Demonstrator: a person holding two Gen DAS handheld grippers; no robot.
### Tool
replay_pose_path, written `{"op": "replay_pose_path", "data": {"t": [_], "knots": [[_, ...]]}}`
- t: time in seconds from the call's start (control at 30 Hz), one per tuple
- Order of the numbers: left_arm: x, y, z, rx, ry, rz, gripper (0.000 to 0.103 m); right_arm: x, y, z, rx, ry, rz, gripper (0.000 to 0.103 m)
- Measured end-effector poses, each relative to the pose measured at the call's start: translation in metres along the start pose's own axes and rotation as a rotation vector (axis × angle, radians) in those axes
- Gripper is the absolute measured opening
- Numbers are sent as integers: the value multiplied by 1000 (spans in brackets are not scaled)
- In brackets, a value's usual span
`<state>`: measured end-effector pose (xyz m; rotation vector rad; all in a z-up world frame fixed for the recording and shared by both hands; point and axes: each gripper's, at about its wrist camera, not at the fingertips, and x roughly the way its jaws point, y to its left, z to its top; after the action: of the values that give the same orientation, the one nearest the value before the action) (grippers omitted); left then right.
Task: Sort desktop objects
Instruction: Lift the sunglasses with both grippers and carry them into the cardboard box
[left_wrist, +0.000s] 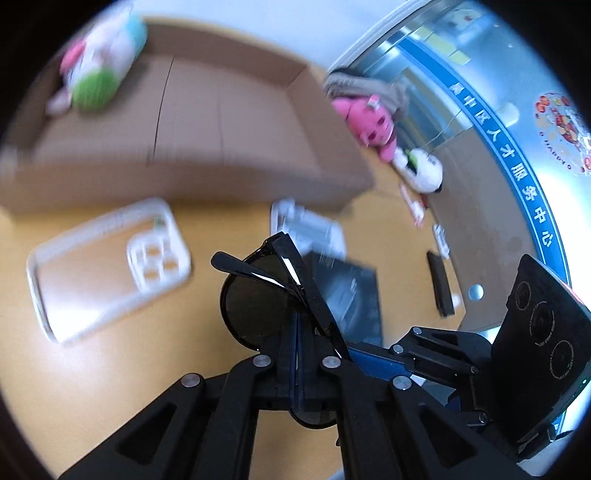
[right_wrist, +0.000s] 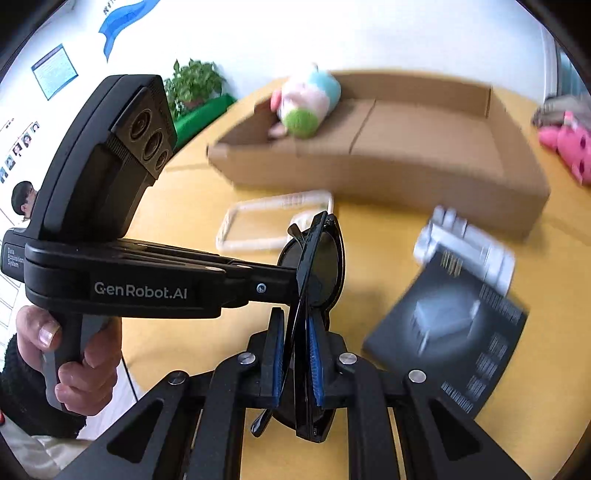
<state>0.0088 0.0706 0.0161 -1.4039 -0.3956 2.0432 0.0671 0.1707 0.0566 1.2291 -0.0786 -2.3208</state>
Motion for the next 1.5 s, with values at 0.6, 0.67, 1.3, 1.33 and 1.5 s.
{"op": "replay_pose_path", "data": {"t": [0.6, 0.67, 1.3, 1.33, 1.5], "knots": [[-50, -32, 138, 175, -157, 28, 0, -21, -22, 162, -65, -226, -86, 14], [-49, -32, 146, 181, -158, 40, 0, -17, -29, 172, -57, -228, -90, 14], [-26, -19, 213, 181, -153, 56, 0, 9, -83, 228, 34, -236, -51, 14], [-24, -18, 218, 180, -150, 58, 0, 10, -87, 232, 45, -237, -46, 14], [-5, -12, 251, 180, -122, 69, 0, 21, -108, 255, 90, -236, -46, 14]]}}
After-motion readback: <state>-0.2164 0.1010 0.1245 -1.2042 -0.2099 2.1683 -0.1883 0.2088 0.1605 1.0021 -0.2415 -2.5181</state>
